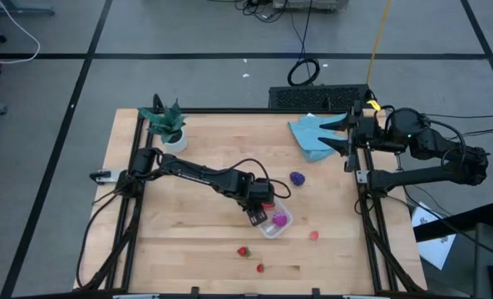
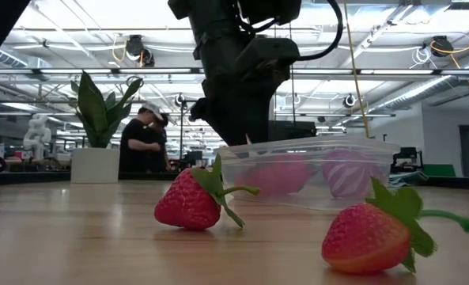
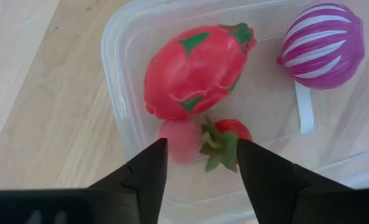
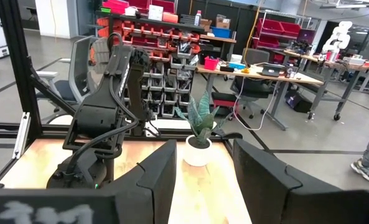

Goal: Pick and placing Produce into tupperware
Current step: Put the top strawberry into the transparent container

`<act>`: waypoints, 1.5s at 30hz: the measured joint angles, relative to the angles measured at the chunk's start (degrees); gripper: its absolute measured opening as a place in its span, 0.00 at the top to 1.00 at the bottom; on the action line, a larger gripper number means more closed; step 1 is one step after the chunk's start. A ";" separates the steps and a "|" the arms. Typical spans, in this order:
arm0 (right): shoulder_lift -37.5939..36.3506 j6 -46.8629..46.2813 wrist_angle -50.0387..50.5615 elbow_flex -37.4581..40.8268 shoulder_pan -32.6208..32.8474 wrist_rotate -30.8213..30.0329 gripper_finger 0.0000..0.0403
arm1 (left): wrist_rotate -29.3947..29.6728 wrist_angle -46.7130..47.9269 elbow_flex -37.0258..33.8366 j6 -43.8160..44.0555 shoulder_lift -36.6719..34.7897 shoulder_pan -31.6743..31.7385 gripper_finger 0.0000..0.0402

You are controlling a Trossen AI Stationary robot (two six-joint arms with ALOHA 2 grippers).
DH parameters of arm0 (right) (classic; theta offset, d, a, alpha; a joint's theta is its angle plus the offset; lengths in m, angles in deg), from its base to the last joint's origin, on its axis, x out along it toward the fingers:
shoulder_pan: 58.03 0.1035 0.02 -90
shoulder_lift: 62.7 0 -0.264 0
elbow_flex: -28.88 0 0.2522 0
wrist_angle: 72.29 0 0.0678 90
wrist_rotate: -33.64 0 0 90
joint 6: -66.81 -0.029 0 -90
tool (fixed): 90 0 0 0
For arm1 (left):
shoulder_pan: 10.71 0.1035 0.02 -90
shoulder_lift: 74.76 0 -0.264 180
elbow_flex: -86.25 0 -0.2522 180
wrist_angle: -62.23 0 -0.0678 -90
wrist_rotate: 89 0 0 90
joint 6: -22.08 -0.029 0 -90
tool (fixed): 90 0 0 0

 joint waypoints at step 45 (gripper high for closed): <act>0.13 -10.74 -1.47 -0.01 0.11 0.52 0.63 | 8.57 25.20 13.22 2.25 -0.87 -13.95 0.47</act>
